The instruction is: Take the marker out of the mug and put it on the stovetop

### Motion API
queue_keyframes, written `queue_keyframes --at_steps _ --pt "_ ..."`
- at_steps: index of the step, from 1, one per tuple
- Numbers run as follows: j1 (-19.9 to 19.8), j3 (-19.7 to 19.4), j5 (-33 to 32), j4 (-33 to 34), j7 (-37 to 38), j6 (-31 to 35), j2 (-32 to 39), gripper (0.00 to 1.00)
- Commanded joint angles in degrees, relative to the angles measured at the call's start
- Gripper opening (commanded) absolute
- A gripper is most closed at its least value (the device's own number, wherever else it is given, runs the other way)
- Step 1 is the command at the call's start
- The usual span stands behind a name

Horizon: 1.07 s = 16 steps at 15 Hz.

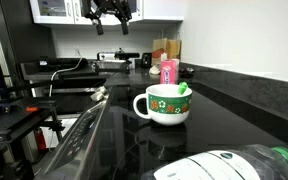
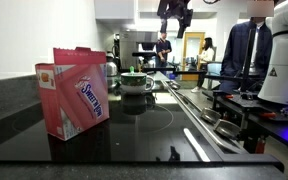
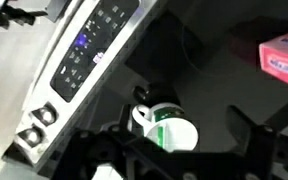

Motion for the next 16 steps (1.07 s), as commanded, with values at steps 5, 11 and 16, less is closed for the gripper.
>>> queue_keyframes --at_steps 5,11,16 --pt "-1.0 -5.0 -14.4 7.8 28.9 4.1 14.4 0.58" --pt "4.6 -12.9 -15.0 16.9 30.4 1.4 26.0 0.51" --pt "8.2 -18.4 -13.8 24.2 27.1 1.3 33.9 0.68"
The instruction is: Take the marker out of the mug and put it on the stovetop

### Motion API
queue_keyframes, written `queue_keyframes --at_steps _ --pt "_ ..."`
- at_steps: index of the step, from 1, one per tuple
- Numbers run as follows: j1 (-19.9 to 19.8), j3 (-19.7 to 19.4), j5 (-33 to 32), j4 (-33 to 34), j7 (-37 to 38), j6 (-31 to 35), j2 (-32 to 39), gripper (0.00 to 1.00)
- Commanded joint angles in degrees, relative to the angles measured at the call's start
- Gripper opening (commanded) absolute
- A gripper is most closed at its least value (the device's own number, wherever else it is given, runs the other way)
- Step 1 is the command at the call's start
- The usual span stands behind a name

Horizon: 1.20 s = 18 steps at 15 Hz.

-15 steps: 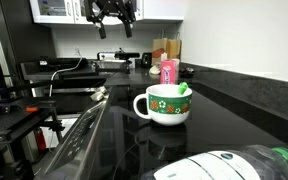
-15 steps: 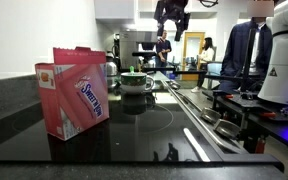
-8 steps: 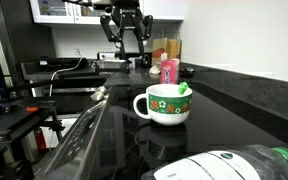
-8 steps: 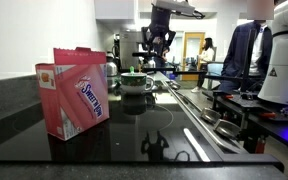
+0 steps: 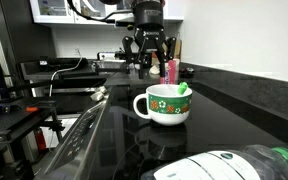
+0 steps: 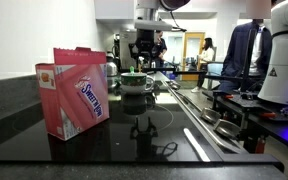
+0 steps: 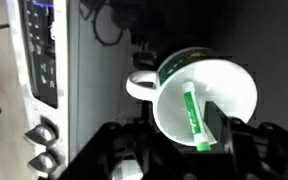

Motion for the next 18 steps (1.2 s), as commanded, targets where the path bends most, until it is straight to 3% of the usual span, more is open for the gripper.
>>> queue_keyframes --at_steps 1,7,8,16,18 --pt "3.1 -3.8 0.7 5.8 -2.4 -3.1 4.5 0.66" --pt "4.2 -6.7 3.8 11.1 -6.4 -5.9 10.0 0.51" --pt "4.4 -6.7 4.3 11.6 -7.0 -6.1 10.6 0.55" --pt "7.9 -8.9 2.2 15.8 -5.4 -9.4 14.3 0.5" --pt "8.3 -9.7 2.3 16.3 -5.2 -9.8 14.9 0.53"
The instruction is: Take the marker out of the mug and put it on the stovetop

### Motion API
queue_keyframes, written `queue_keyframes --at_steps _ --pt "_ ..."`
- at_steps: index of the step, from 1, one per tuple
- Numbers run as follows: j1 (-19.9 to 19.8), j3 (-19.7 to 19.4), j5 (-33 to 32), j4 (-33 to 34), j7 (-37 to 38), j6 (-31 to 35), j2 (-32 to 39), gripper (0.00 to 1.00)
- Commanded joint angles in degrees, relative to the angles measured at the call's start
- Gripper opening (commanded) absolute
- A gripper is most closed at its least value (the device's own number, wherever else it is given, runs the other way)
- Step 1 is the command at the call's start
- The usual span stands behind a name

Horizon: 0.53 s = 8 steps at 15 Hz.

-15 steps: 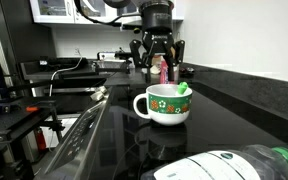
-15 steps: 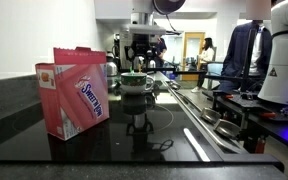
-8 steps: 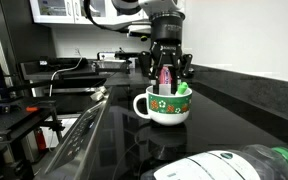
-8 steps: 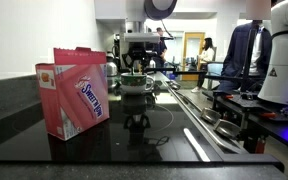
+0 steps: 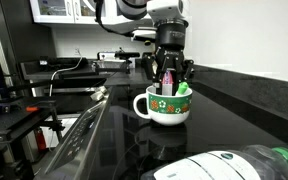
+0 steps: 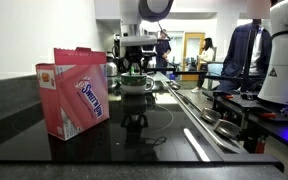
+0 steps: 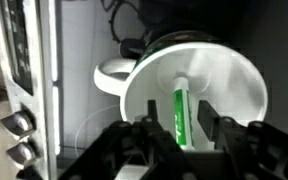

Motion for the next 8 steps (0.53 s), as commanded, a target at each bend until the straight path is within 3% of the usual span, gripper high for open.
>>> queue_keyframes --at_steps 1,4,5,6,7,8 --pt "1.3 -2.1 0.1 2.4 -0.4 -3.1 1.5 0.59" --pt "1.4 -3.1 -0.4 4.2 -0.7 -3.4 3.2 0.57" --pt "1.3 -3.2 -0.3 4.8 -1.0 -3.5 3.7 0.5" --pt "1.3 -3.3 -0.4 5.6 -1.0 -3.8 4.4 0.33" --pt "1.4 -3.3 -0.6 6.1 -1.3 -3.9 5.0 0.31" --pt "1.4 -3.4 -0.7 6.6 -1.5 -3.9 5.4 0.23"
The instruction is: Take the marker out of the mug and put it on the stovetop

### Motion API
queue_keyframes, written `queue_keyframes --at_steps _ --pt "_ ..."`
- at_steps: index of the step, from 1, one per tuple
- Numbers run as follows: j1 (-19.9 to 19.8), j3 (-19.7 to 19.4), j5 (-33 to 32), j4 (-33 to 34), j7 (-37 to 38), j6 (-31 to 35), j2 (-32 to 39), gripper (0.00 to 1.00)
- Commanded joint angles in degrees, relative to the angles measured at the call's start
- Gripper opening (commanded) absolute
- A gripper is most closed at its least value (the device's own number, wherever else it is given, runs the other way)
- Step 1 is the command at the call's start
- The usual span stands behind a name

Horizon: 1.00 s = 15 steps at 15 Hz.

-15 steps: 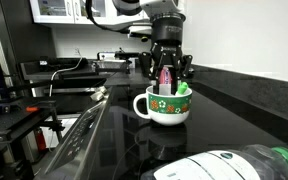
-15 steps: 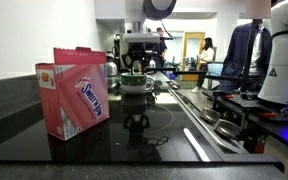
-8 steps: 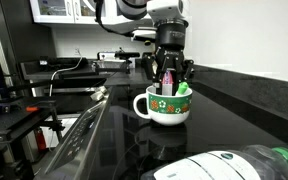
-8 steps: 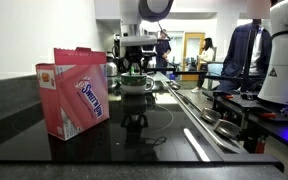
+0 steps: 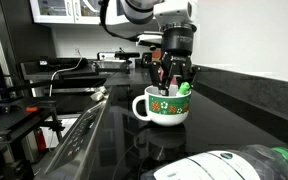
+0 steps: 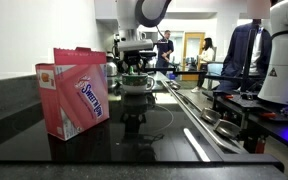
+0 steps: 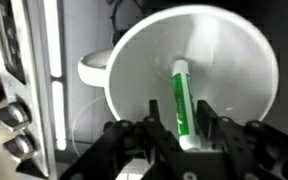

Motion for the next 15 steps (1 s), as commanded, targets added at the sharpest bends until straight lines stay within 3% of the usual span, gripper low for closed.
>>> queue_keyframes --at_steps 1,3,9,15 --pt "1.3 -1.2 -0.8 3.2 -1.5 -3.0 2.1 0.16" --pt "1.5 -1.3 -1.3 3.4 -1.6 -3.3 2.0 0.01" --pt "3.5 -2.0 -3.2 0.7 0.3 -9.3 -3.2 0.05" --pt "2.3 2.6 0.1 -5.9 -5.1 -8.6 -15.2 0.05"
